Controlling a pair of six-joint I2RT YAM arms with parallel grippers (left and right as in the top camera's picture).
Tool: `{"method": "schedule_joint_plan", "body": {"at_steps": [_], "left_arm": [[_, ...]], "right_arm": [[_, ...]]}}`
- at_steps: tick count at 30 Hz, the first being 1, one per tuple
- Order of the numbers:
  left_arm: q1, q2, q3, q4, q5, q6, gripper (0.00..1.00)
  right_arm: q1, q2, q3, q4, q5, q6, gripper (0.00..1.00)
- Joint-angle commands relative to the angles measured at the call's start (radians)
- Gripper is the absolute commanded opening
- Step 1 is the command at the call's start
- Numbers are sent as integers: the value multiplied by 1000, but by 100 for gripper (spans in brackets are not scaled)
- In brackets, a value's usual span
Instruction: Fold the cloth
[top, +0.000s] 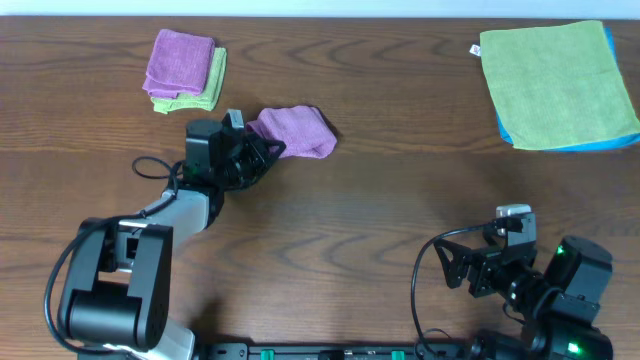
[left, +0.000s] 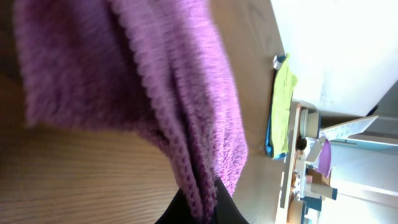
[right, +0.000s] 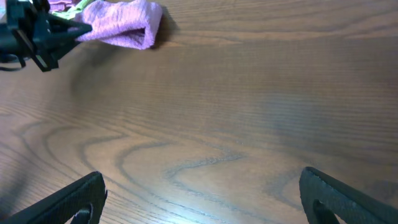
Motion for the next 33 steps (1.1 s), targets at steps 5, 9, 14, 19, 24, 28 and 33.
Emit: {"method": "schedule_joint_plan", "body": {"at_steps": [5, 9, 14, 19, 24, 28, 33], "left_arm": [[-2, -8, 50, -33, -16, 40, 6], [3, -8, 80, -35, -17, 39, 6], [4, -8, 164, -82, -42, 39, 6], [4, -8, 333, -278, -159, 125, 6], [7, 23, 516, -446, -266, 249, 5], [23, 106, 669, -483, -296, 278, 5], [50, 240, 877, -546, -307, 311, 6]], "right_arm": [[-8, -6, -2, -2, -21, 6, 99], [-8, -6, -2, -2, -20, 6, 99], [-8, -6, -1, -2, -21, 6, 99], [-8, -6, -1, -2, -20, 6, 99], [-8, -6, -1, -2, -20, 6, 99], [-8, -6, -1, -2, -20, 6, 99], [-8, -6, -1, -2, -20, 6, 99]]}}
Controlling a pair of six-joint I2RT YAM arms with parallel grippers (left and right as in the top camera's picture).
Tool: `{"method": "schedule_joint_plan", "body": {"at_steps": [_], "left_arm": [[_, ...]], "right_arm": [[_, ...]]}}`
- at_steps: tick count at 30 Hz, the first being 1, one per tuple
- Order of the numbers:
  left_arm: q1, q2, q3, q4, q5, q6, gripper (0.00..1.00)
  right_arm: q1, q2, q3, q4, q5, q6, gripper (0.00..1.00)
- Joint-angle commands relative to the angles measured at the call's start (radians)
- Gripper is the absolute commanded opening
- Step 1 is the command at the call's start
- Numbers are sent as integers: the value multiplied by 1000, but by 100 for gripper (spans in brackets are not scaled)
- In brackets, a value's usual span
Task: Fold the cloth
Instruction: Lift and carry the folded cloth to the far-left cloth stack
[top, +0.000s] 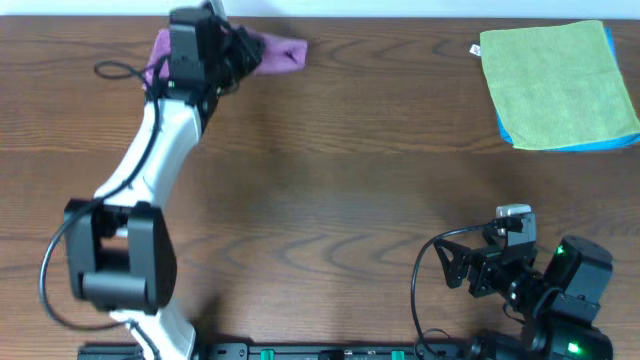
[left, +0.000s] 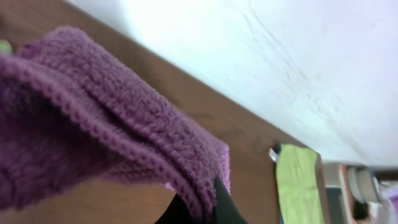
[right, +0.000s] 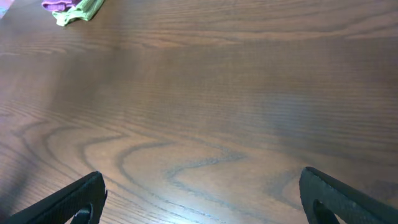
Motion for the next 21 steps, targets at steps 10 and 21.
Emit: {"method": "schedule_joint_plan", "body": {"at_steps": [10, 21], "left_arm": [[100, 261, 467, -153, -135, 161, 6], [180, 295, 520, -162, -213, 228, 6]], "right_arm": [[-8, -6, -1, -1, -21, 6, 99], [-8, -6, -1, -1, -20, 6, 99]]}}
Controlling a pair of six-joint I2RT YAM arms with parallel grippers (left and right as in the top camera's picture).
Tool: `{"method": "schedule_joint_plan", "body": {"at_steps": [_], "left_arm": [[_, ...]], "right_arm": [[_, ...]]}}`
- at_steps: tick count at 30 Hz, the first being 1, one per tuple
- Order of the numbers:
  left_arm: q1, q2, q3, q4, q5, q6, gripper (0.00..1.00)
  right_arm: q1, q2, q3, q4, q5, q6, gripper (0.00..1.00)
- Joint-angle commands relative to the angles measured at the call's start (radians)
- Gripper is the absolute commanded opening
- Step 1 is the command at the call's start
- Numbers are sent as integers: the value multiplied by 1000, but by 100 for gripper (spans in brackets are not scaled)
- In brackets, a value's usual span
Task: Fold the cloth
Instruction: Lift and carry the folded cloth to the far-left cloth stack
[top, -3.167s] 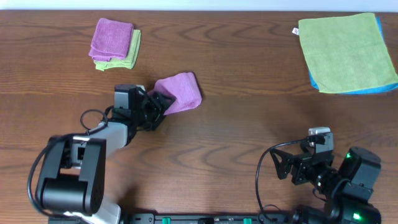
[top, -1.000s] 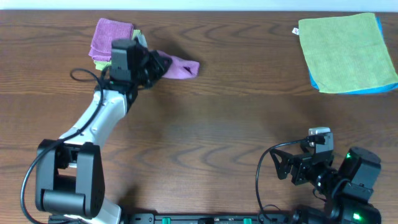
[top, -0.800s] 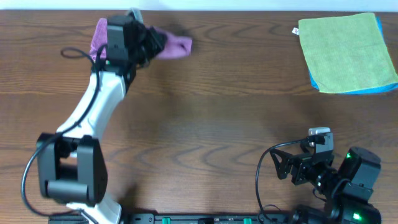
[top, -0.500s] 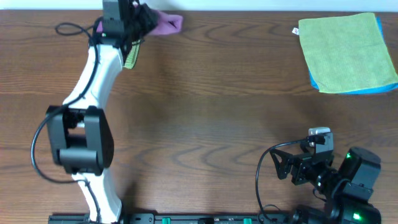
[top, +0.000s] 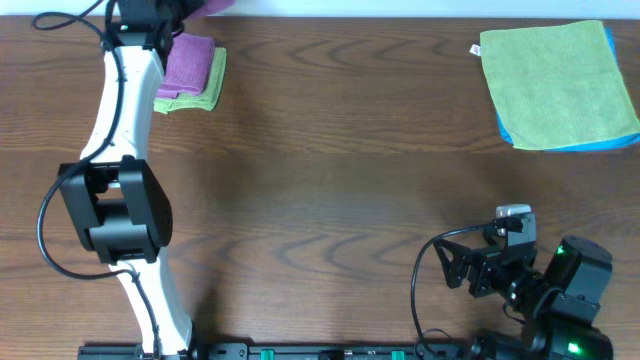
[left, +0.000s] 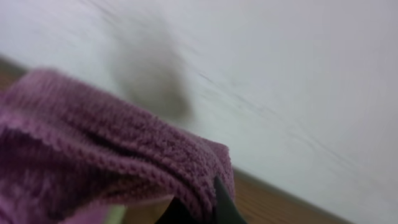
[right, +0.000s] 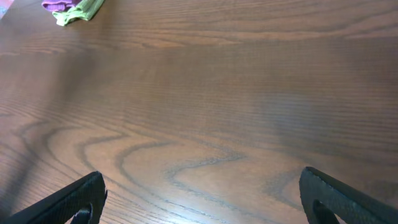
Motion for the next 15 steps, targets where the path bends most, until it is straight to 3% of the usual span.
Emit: {"method": "schedule_joint_plan", "body": {"at_steps": [1, 15], "left_arm": [[20, 25, 23, -2, -44, 58, 5], [33, 42, 23, -51, -128, 126, 6]], "right_arm": [[-8, -6, -1, -2, -20, 6, 99], [-8, -6, -1, -2, -20, 6, 99]]}}
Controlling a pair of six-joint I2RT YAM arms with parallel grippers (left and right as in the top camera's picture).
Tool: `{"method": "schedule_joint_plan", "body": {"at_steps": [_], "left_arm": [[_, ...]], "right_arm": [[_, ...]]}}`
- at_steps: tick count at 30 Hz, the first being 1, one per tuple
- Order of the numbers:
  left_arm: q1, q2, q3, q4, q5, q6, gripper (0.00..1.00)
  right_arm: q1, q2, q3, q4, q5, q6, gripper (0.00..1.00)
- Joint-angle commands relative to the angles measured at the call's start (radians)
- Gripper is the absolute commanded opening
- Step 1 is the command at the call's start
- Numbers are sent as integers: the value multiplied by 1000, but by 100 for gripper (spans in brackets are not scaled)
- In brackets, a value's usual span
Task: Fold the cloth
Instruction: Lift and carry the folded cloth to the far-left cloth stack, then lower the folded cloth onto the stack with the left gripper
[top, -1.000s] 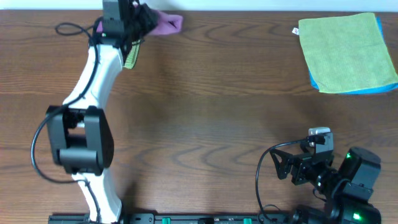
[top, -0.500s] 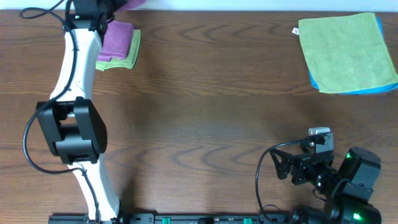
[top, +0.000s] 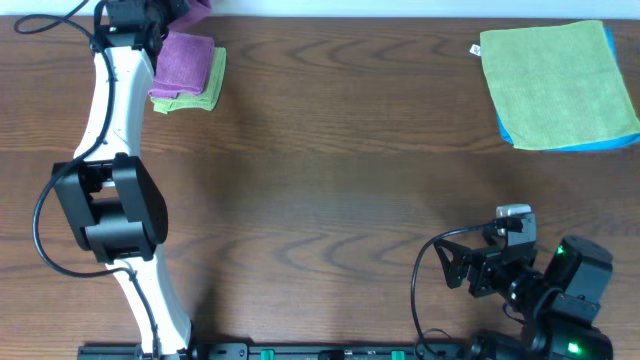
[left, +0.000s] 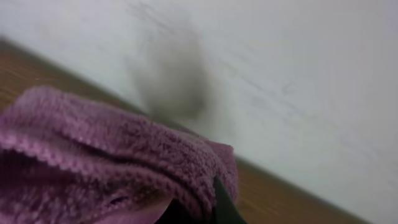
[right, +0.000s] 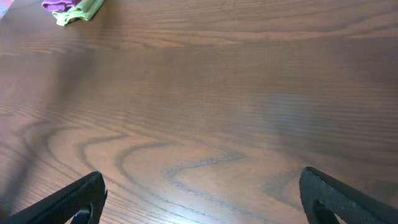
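Note:
My left gripper (top: 168, 12) reaches to the table's far left edge and is shut on a folded purple cloth (top: 197, 5). In the left wrist view that purple cloth (left: 112, 162) fills the lower left, pinched at my left gripper (left: 200, 210), with a white wall behind it. Just below it on the table lies a stack (top: 185, 65) of a folded purple cloth on a folded green one. My right gripper (top: 490, 268) rests at the near right, open and holding nothing, its fingers (right: 81, 199) spread wide over bare wood.
A flat green cloth (top: 555, 80) lies on a blue one (top: 600, 143) at the far right corner. The stack (right: 71, 9) shows small at the top left of the right wrist view. The wooden table's far edge (left: 280, 186) meets the wall.
My left gripper has shifted a little to the left along the far edge, still holding the purple cloth. The right arm and the stack have not moved.
My left gripper was shut on the folded purple cloth lying on the table right of the stack. Then it held the cloth up at the far edge beside the stack. Then it was behind the stack, and now slightly further left.

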Motion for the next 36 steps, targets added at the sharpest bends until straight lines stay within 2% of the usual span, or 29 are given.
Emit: {"method": "schedule_joint_plan", "body": {"at_steps": [1, 17, 36], "left_arm": [[3, 34, 23, -11, -37, 40, 6], [3, 82, 23, -50, -36, 47, 6], [3, 81, 23, -346, -35, 59, 6]], "right_arm": [[-8, -6, -1, -2, -20, 6, 99], [-8, -6, -1, -2, -20, 6, 99], [-8, -6, -1, -2, -20, 6, 99]]}}
